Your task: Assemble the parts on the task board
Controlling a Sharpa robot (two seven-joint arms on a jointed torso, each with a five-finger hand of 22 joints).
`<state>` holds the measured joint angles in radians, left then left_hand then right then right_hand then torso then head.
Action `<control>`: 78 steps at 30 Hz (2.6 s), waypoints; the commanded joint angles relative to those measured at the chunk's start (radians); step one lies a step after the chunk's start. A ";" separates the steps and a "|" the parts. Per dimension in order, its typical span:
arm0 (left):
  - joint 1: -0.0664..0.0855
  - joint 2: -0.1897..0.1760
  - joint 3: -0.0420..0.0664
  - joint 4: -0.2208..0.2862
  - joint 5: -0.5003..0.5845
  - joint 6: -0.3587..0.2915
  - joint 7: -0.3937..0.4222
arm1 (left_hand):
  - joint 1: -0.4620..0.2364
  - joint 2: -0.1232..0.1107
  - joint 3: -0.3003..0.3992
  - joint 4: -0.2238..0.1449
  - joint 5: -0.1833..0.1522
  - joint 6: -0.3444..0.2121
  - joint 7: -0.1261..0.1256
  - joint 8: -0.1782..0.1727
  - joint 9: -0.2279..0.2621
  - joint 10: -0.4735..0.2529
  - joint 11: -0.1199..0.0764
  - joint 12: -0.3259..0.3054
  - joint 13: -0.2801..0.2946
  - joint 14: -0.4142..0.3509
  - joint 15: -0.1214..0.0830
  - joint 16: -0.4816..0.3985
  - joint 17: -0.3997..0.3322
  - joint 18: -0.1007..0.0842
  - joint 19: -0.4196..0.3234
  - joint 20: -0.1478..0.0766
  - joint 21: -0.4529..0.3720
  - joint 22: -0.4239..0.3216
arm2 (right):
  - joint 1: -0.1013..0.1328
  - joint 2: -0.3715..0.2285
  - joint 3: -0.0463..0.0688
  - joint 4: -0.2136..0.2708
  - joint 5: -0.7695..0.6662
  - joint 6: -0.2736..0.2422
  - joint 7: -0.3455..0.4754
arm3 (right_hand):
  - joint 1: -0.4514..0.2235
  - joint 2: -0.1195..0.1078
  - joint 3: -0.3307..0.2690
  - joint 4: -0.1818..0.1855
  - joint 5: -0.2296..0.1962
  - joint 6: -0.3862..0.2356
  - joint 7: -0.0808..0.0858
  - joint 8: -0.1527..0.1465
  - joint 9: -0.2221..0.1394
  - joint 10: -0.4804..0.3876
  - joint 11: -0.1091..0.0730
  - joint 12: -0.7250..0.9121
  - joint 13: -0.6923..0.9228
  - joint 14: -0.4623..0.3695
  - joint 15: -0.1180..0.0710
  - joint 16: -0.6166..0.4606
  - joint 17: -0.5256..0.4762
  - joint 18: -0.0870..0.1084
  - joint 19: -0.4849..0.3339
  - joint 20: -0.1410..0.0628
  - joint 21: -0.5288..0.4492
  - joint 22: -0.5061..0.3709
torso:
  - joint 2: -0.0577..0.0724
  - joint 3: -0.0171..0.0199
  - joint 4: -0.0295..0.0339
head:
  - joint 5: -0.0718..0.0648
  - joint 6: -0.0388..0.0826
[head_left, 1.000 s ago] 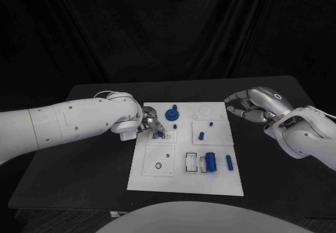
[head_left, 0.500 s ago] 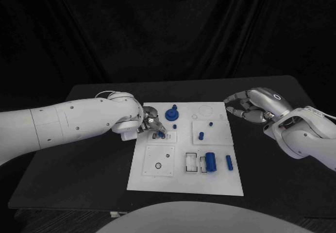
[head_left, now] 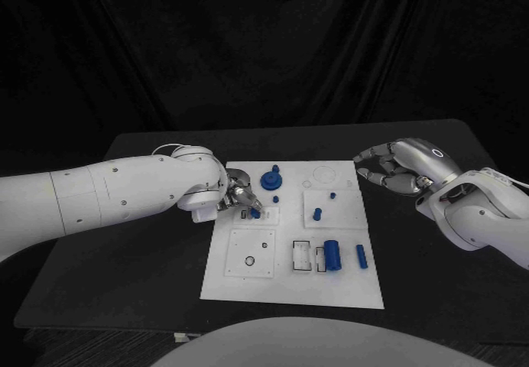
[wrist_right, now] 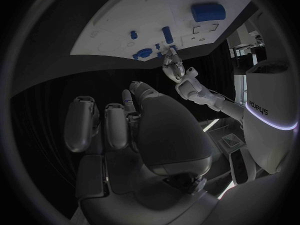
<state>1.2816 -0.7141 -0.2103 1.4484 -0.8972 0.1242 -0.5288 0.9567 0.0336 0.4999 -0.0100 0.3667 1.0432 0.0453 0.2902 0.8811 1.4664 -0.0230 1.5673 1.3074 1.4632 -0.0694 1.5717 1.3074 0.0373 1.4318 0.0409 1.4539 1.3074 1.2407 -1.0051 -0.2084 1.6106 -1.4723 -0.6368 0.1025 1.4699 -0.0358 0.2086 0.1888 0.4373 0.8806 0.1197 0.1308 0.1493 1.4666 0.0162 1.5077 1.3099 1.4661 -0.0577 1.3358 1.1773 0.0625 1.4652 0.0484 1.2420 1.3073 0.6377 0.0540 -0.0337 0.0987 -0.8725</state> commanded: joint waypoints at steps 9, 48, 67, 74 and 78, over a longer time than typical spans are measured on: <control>-0.008 -0.002 -0.003 0.003 0.000 0.023 0.004 | -0.001 0.006 0.009 -0.003 0.004 0.000 -0.006 -0.004 0.001 0.104 -0.003 0.004 0.263 0.108 -0.003 -0.001 0.263 0.012 -0.006 0.000 -0.004 0.114 | -0.002 0.002 0.000 -0.003 0.002 0.005 -0.018 | 0.008 0.002 0.004 0.000 0.003 0.007 0.002 -0.003 -0.001 0.036 0.009 -0.007 0.161 0.034 0.008 -0.005 -0.001 0.007 0.012 0.006 -0.005 0.169 | 0.000 -0.0010 0.0003 | 0.004 0.000; -0.009 -0.049 -0.002 0.054 -0.043 -0.025 -0.006 | -0.052 -0.002 -0.336 0.198 -0.294 -0.005 -0.018 0.080 0.220 0.104 -0.012 0.004 0.263 0.108 -0.009 -0.001 0.263 0.008 0.016 -0.004 -0.006 0.142 | -0.011 -0.007 0.001 0.000 0.004 0.003 -0.010 | 0.007 0.000 0.011 -0.003 0.008 0.004 0.004 -0.006 -0.003 0.012 0.010 -0.031 0.127 0.033 0.009 -0.010 -0.008 0.009 0.009 0.007 -0.014 0.167 | 0.001 -0.0011 0.0002 | 0.000 0.000; 0.114 -0.164 -0.001 0.136 -0.085 -0.179 0.104 | 0.022 -0.022 -0.398 0.190 -0.304 0.004 -0.047 0.200 0.354 0.104 -0.037 0.004 0.263 0.108 -0.033 -0.001 0.263 -0.005 0.059 -0.027 0.029 0.182 | -0.012 -0.016 0.000 0.004 0.006 -0.001 0.000 | 0.000 -0.002 0.021 -0.004 0.013 0.009 0.004 -0.006 -0.004 -0.016 0.011 -0.064 0.083 0.032 0.009 -0.014 -0.013 0.009 0.008 0.008 -0.018 0.166 | 0.006 -0.0007 -0.0014 | 0.005 0.000; 0.119 -0.161 -0.001 0.088 -0.086 -0.167 0.122 | 0.035 -0.017 -0.399 0.189 -0.303 -0.003 -0.048 0.205 0.364 0.104 -0.039 0.004 0.263 0.108 -0.035 -0.001 0.263 -0.005 0.060 -0.029 0.029 0.183 | -0.021 -0.018 0.000 0.004 0.013 0.003 0.005 | -0.003 -0.003 0.030 -0.006 0.014 0.012 0.003 -0.006 -0.005 -0.035 0.012 -0.088 0.051 0.031 0.010 -0.018 -0.019 0.011 0.007 0.008 -0.024 0.164 | 0.009 -0.0025 -0.0049 | 0.019 0.000; 0.119 -0.147 -0.002 0.046 -0.086 -0.168 0.135 | 0.057 -0.010 -0.397 0.182 -0.291 -0.017 -0.047 0.205 0.372 0.104 -0.039 0.004 0.263 0.108 -0.035 -0.001 0.263 -0.005 0.059 -0.031 0.028 0.183 | -0.025 -0.019 0.000 0.007 0.015 0.003 0.007 | -0.010 -0.002 0.039 -0.009 0.014 0.018 0.002 -0.006 -0.006 -0.028 0.010 -0.091 0.047 0.037 0.008 -0.006 -0.001 0.005 0.018 0.008 0.005 0.173 | 0.013 -0.0048 -0.0048 | 0.026 0.000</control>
<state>1.3987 -0.8637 -0.2125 1.5000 -0.9797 -0.0287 -0.4357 1.0071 0.0267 0.1025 0.1778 0.0737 1.0302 -0.0013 0.4895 1.2521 1.4677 -0.0542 1.5673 1.3074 1.4651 -0.1001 1.5717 1.3074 0.0373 1.4640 0.0156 1.4813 1.3074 1.2184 -1.0225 -0.2087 1.6143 -1.4616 -0.6332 0.1060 1.4657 -0.0429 0.2439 0.1784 0.4462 0.8932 0.1213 0.1273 0.1448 1.4345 0.0270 1.4163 1.3119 1.4665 -0.0566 1.3253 1.1718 0.0624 1.4652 0.0484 1.2402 1.3076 0.6471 0.0513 -0.0379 0.1218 -0.8725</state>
